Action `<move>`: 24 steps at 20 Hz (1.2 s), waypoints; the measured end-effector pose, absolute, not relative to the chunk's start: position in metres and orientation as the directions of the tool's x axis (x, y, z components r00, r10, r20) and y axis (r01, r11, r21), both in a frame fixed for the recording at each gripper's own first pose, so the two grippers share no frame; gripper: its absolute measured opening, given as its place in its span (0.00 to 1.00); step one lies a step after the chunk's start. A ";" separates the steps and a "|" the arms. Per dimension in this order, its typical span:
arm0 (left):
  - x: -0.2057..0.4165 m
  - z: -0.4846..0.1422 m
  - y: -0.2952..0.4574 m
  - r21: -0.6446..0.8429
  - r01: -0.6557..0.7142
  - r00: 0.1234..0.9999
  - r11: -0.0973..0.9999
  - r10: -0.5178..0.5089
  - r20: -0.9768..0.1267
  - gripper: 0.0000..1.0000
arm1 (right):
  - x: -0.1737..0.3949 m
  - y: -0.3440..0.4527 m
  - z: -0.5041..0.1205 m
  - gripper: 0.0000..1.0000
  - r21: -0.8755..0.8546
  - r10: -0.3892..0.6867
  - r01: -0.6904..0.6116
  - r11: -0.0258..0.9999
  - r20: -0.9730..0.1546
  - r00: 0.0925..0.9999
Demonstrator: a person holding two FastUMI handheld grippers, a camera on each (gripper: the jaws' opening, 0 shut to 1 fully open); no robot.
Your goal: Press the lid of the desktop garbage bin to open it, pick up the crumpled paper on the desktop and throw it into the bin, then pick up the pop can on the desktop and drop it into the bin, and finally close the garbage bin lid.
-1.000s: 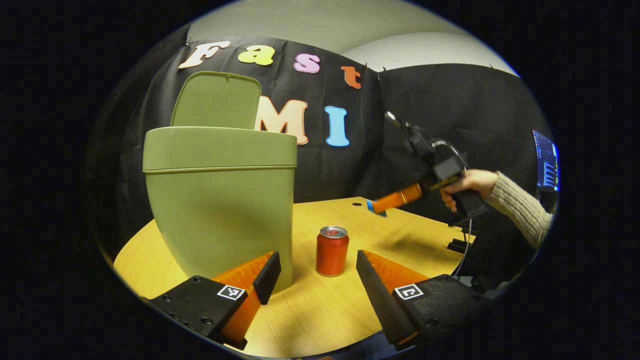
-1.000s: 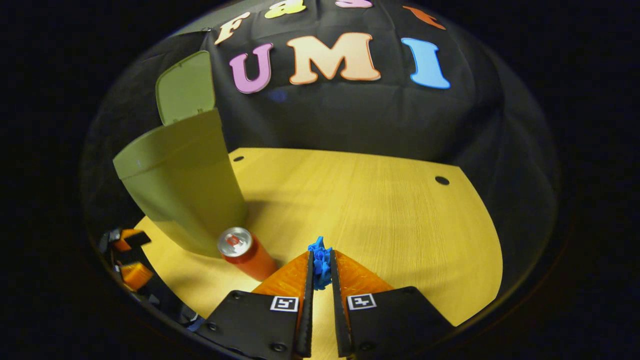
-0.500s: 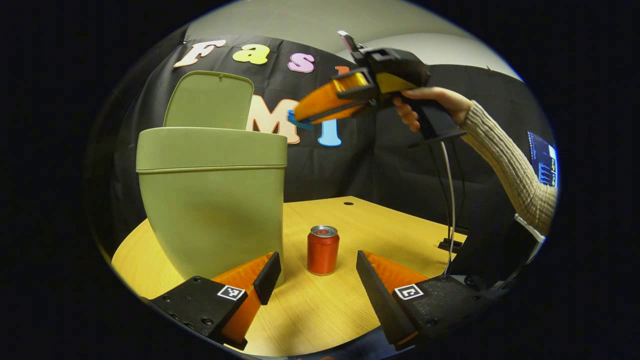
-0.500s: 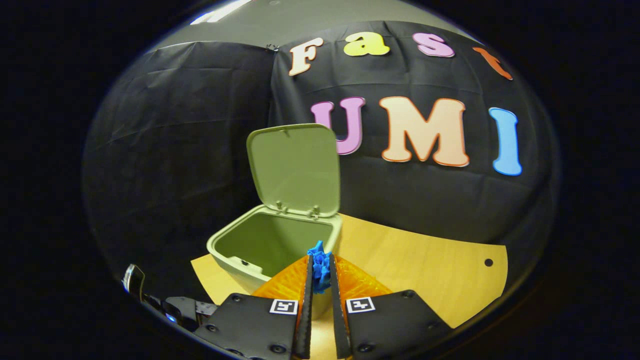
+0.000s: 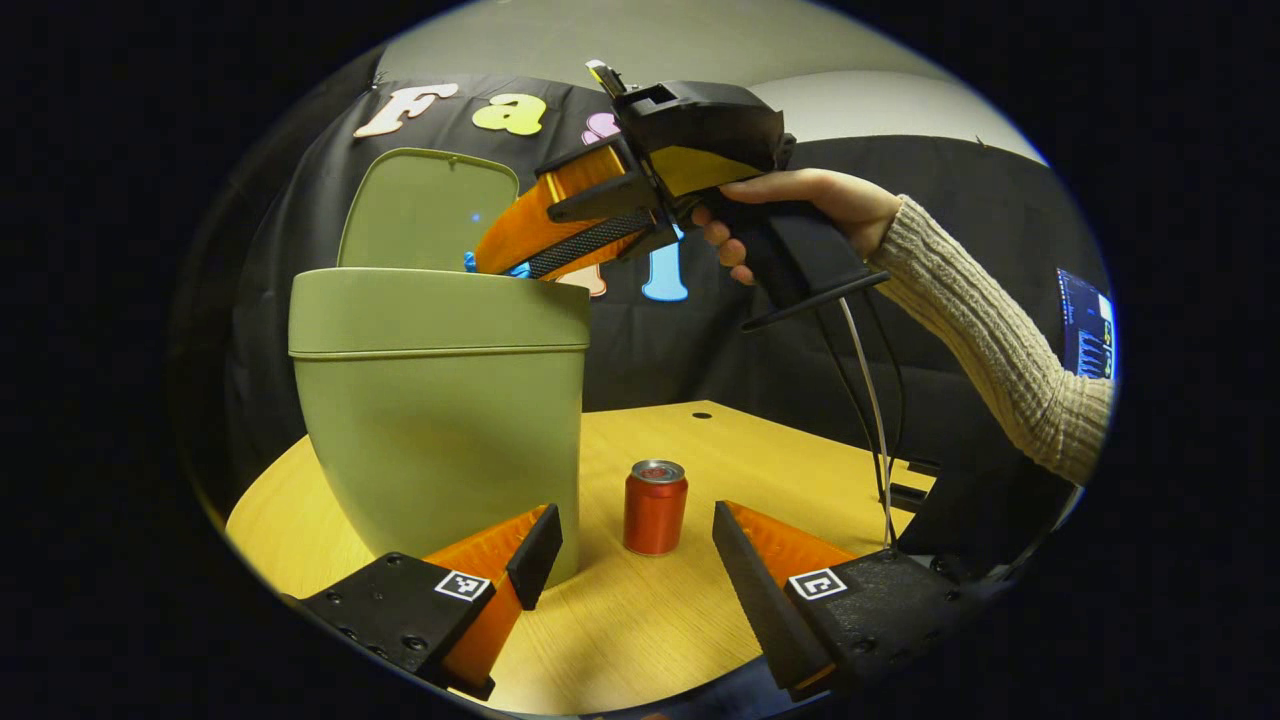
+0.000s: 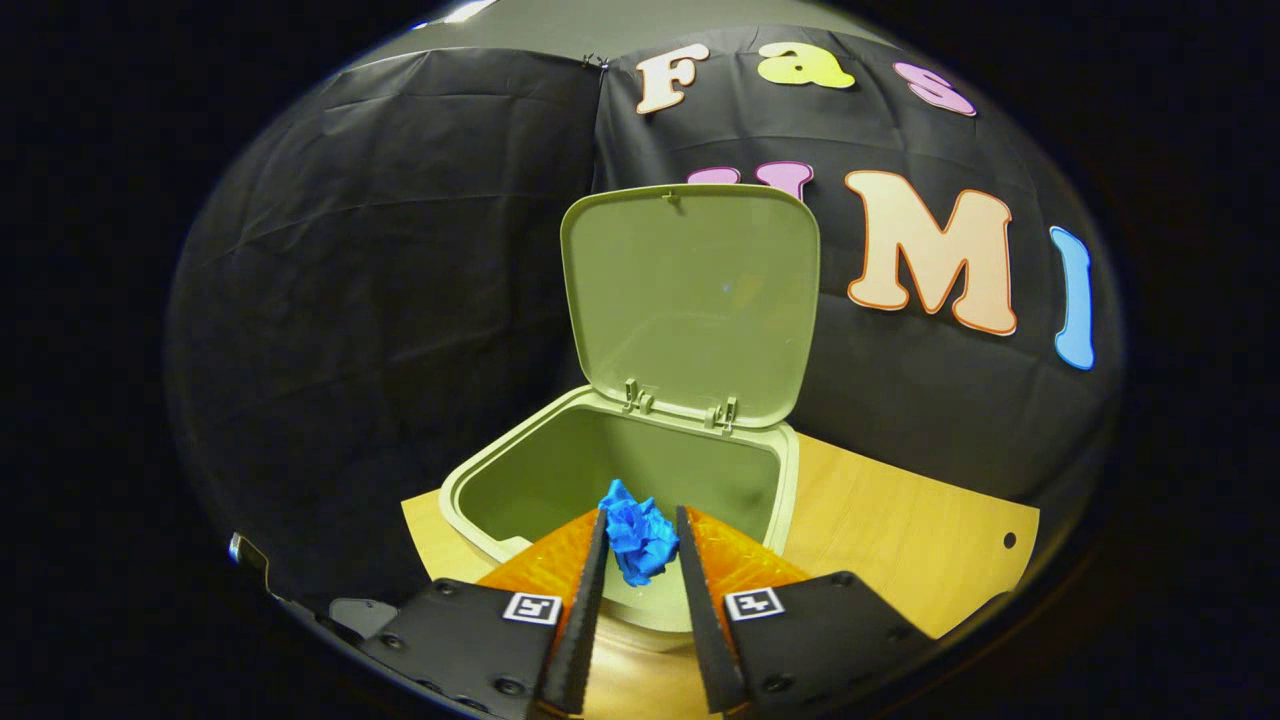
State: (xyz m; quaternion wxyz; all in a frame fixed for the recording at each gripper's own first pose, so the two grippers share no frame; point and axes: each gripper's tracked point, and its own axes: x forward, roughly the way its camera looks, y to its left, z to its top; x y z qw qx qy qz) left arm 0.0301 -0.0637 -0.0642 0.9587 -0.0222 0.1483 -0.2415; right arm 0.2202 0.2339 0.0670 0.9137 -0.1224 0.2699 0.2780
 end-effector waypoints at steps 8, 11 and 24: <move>0.022 -0.077 -0.089 -0.155 0.503 0.795 0.850 -0.525 -0.303 0.91 | 0.215 0.158 0.103 0.99 -0.150 0.374 -0.477 0.866 -0.438 0.817; 0.023 -0.088 -0.104 -0.139 0.514 0.786 0.847 -0.529 -0.319 0.91 | 0.205 0.096 0.110 0.99 -0.178 0.296 -0.388 0.904 -0.393 0.871; 0.084 -0.148 -0.140 -0.120 0.453 0.767 0.883 -0.455 -0.453 0.91 | 0.128 -0.071 0.029 0.98 -0.228 0.042 -0.098 0.969 -0.241 0.970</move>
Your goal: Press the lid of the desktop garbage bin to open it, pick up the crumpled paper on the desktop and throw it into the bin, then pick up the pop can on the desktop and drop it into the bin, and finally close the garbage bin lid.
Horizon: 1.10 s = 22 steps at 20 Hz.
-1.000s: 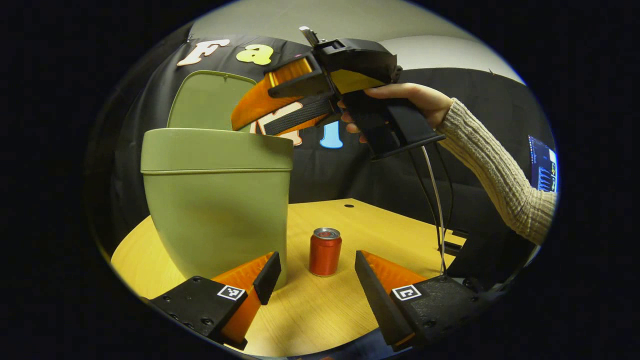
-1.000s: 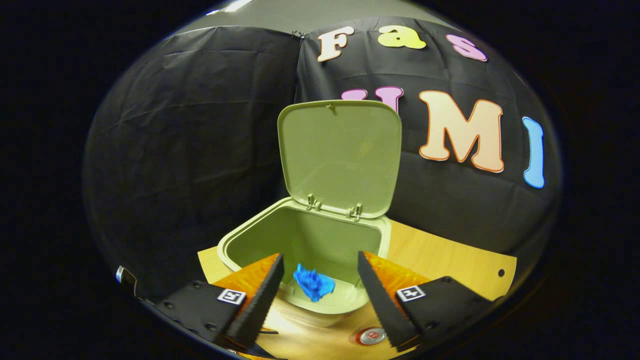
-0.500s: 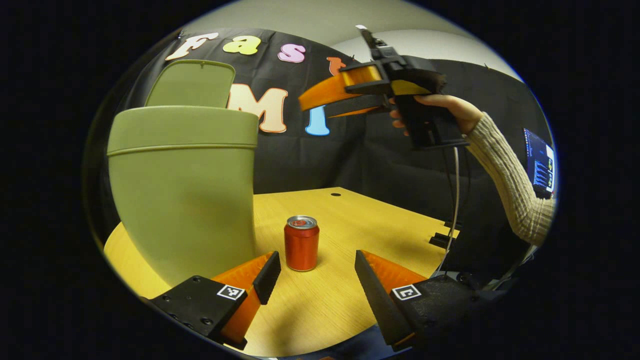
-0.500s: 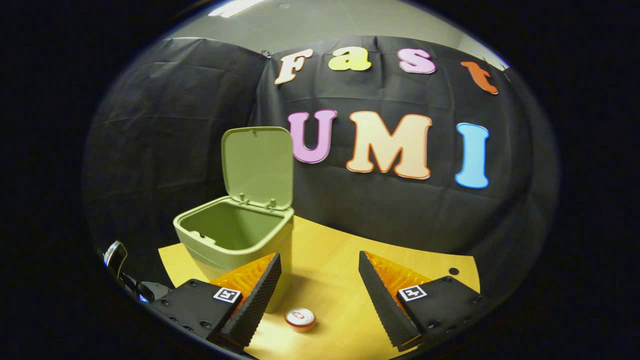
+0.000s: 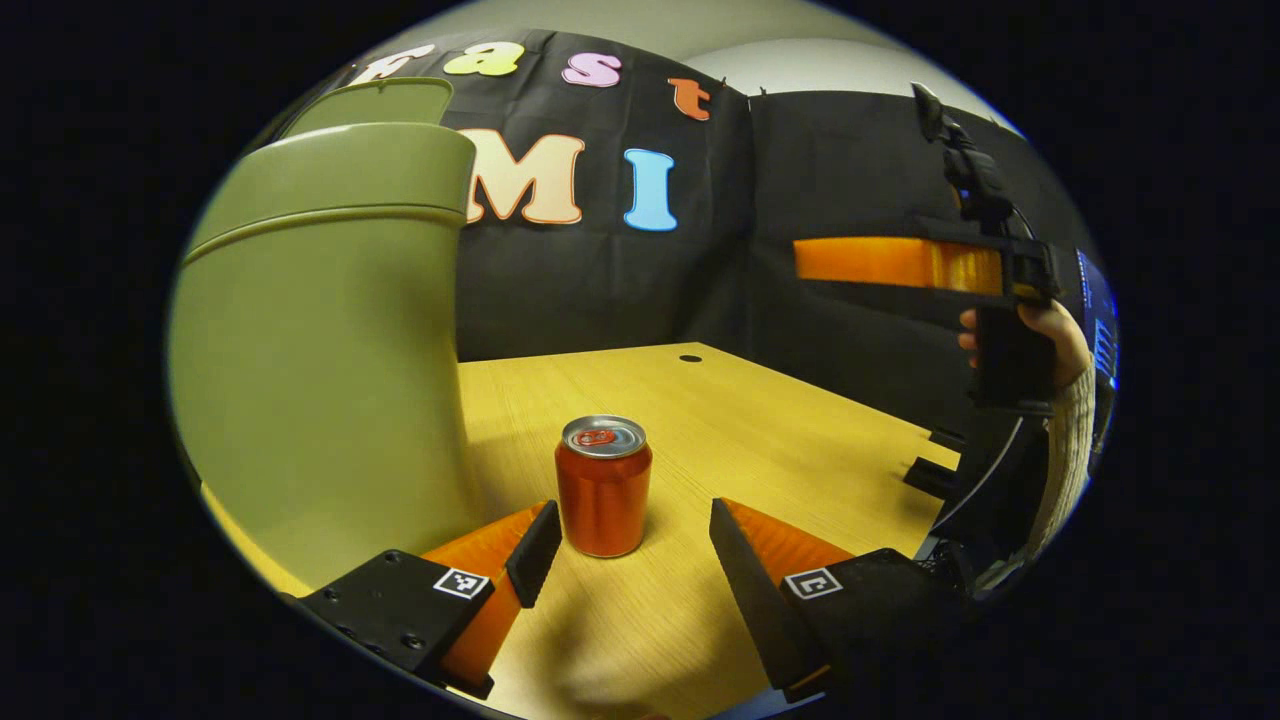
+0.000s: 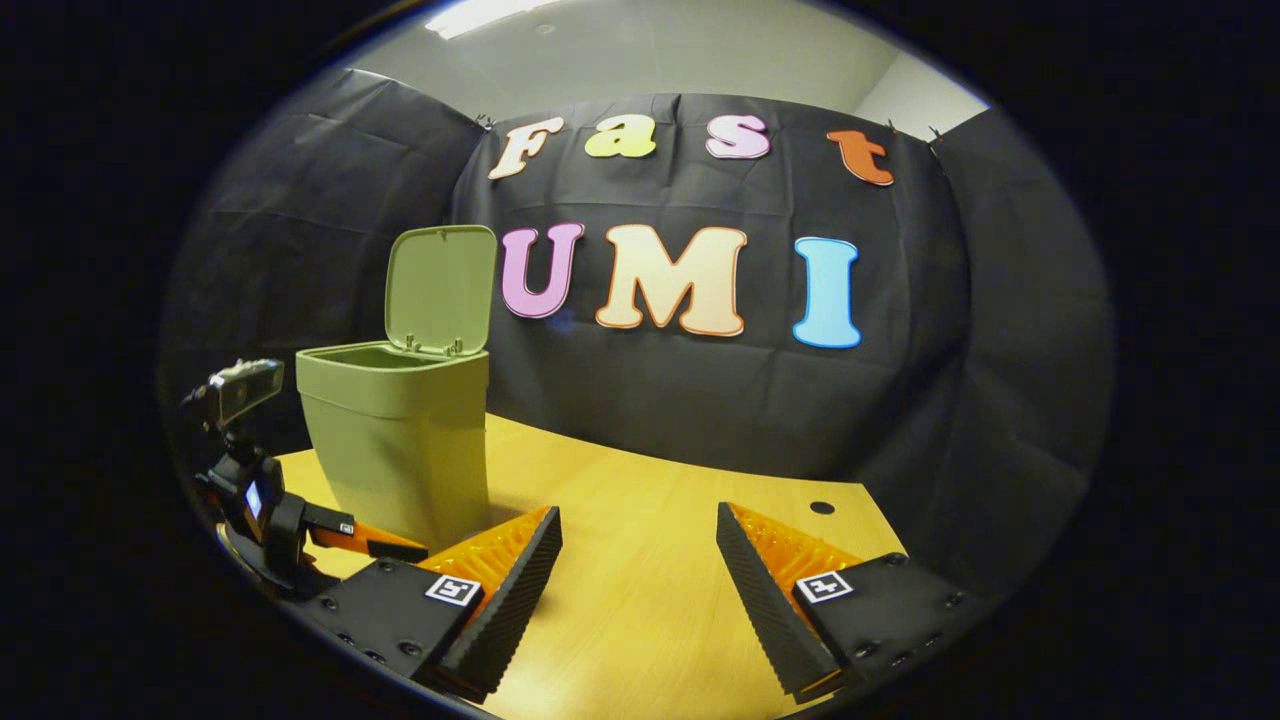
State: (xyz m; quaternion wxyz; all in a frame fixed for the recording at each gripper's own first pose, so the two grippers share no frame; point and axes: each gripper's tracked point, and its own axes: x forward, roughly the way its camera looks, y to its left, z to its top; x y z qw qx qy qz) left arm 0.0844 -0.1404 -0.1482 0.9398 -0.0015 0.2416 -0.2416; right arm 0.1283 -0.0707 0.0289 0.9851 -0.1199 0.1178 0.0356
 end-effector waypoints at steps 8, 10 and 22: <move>0.117 -0.182 -0.147 -0.038 0.398 0.771 0.917 -0.357 -0.527 0.91 | 0.112 -0.106 -0.016 0.98 -0.233 -0.010 -0.050 0.971 -0.252 0.968; 0.125 -0.191 -0.147 -0.015 0.385 0.770 0.923 -0.331 -0.546 0.90 | 0.110 -0.112 -0.021 0.98 -0.212 -0.009 -0.046 0.976 -0.254 0.967; 0.146 -0.157 -0.145 -0.023 0.363 0.799 0.932 -0.324 -0.507 0.76 | 0.109 -0.137 -0.033 0.98 -0.171 -0.038 -0.010 0.985 -0.274 0.961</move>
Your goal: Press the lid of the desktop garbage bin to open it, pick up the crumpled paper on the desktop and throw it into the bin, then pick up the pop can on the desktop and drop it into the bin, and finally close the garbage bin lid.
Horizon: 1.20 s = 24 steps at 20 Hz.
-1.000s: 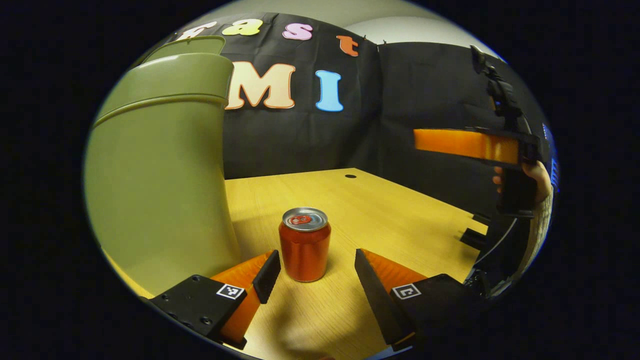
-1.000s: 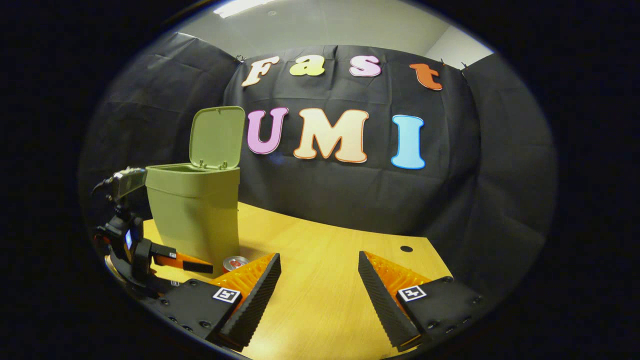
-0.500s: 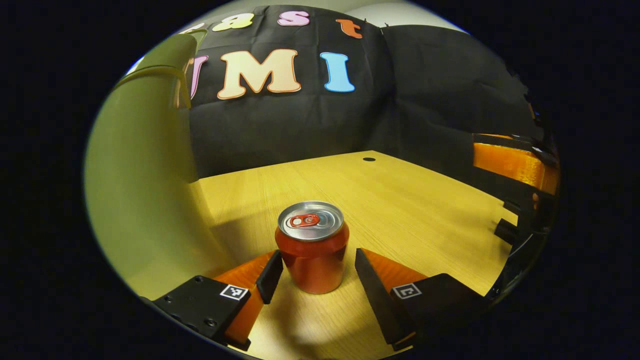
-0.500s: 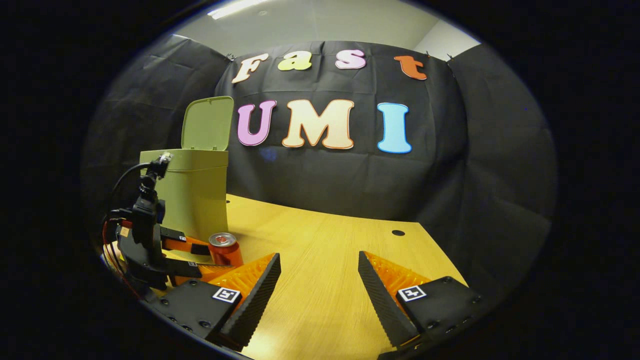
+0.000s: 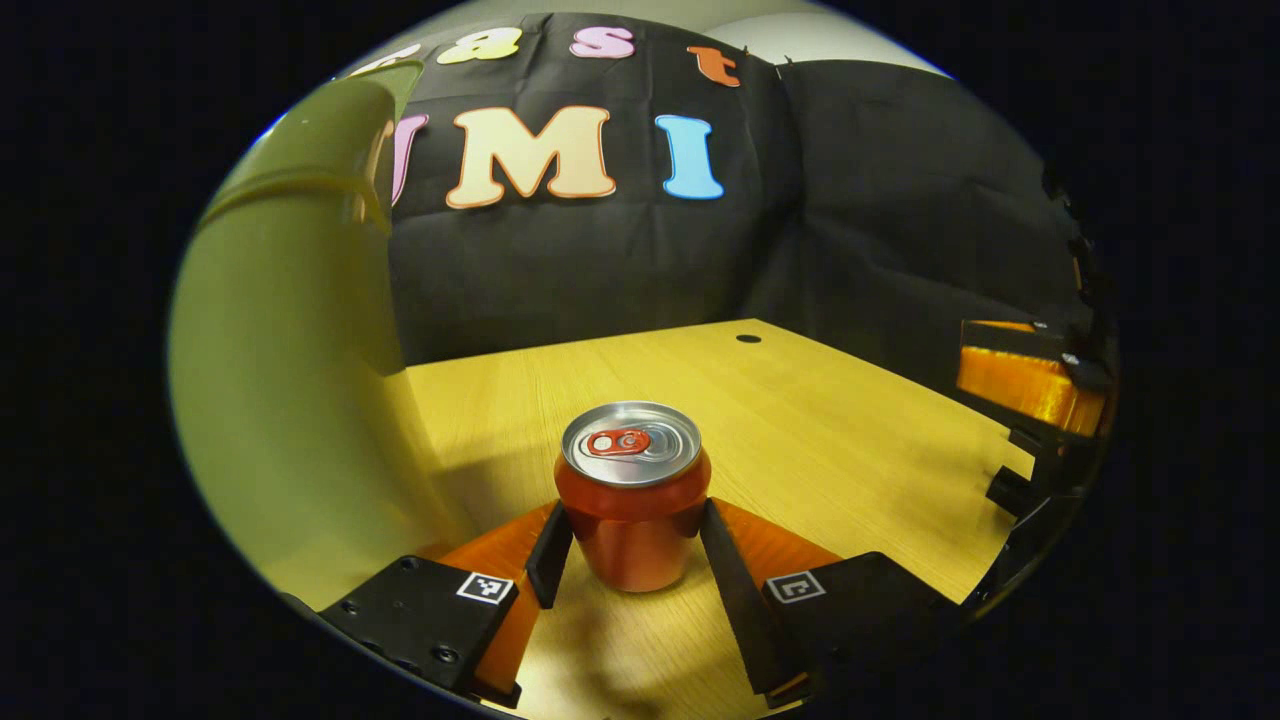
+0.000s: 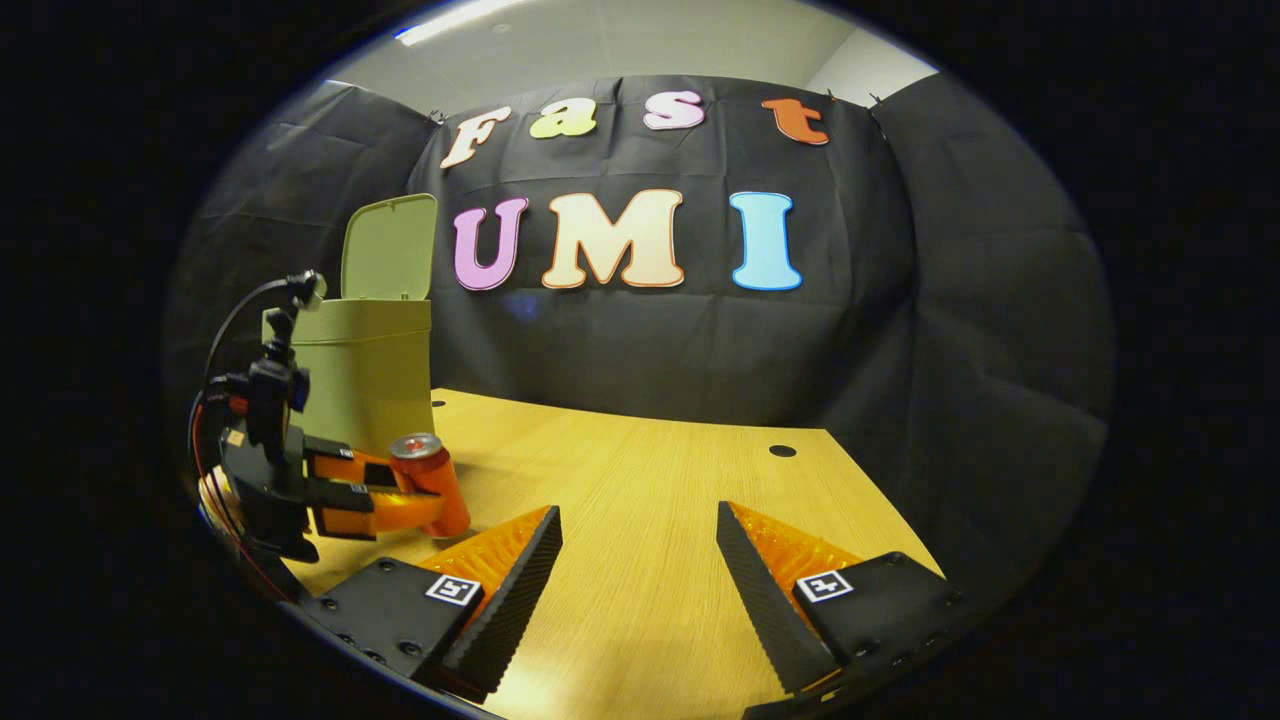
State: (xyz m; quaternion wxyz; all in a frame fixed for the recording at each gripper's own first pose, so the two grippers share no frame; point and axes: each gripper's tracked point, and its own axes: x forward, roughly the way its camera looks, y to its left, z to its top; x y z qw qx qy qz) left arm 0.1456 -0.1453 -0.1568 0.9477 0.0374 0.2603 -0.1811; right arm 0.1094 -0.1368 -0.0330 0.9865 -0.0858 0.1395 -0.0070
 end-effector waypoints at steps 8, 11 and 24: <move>0.144 -0.099 -0.155 -0.083 0.414 0.800 0.906 -0.406 -0.443 0.76 | 0.109 -0.120 -0.030 0.98 -0.176 -0.031 -0.018 0.984 -0.274 0.961; 0.145 -0.062 -0.157 -0.112 0.439 0.796 0.891 -0.444 -0.410 0.76 | 0.110 -0.116 -0.030 0.98 -0.163 -0.024 -0.022 0.986 -0.270 0.963; 0.173 0.115 -0.084 -0.045 0.359 0.910 0.932 -0.361 -0.202 0.75 | 0.124 -0.101 -0.024 0.98 -0.147 -0.007 -0.032 0.989 -0.255 0.967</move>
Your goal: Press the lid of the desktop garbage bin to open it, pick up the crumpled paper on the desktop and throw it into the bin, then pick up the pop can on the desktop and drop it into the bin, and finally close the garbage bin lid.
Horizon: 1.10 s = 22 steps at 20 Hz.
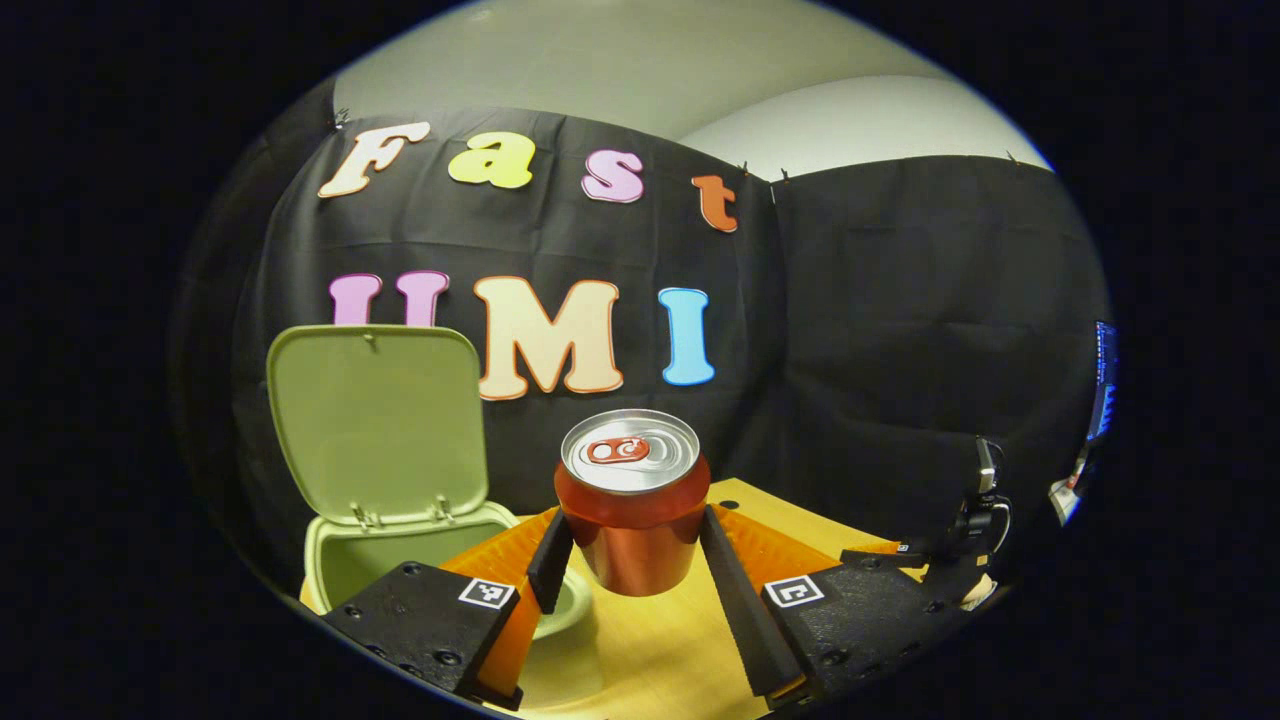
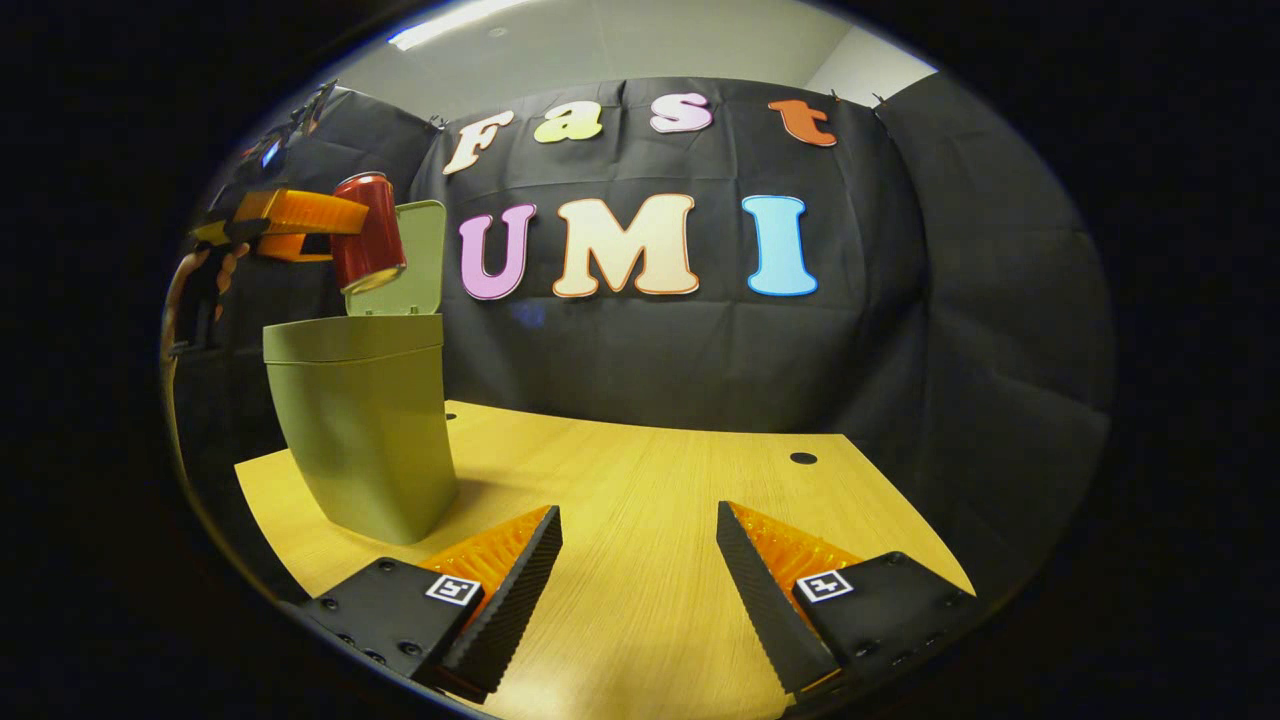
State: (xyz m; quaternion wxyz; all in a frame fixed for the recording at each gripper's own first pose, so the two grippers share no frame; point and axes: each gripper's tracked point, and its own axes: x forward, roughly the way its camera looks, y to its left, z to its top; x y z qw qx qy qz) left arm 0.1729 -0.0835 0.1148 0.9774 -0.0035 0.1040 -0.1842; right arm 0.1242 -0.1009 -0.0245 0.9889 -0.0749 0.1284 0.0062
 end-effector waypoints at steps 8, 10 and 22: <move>0.180 0.080 0.025 0.073 0.150 0.930 0.986 -0.115 -0.348 0.76 | 0.122 -0.091 -0.023 0.98 -0.157 0.019 -0.060 0.986 -0.253 0.967; 0.178 0.075 0.029 0.054 0.144 0.924 0.988 -0.114 -0.365 0.77 | 0.121 -0.092 -0.021 0.98 -0.155 0.016 -0.056 0.986 -0.247 0.969; 0.221 0.182 0.052 0.054 0.082 0.963 0.995 -0.065 -0.263 0.82 | 0.117 -0.088 -0.024 0.98 -0.158 0.028 -0.071 0.985 -0.260 0.965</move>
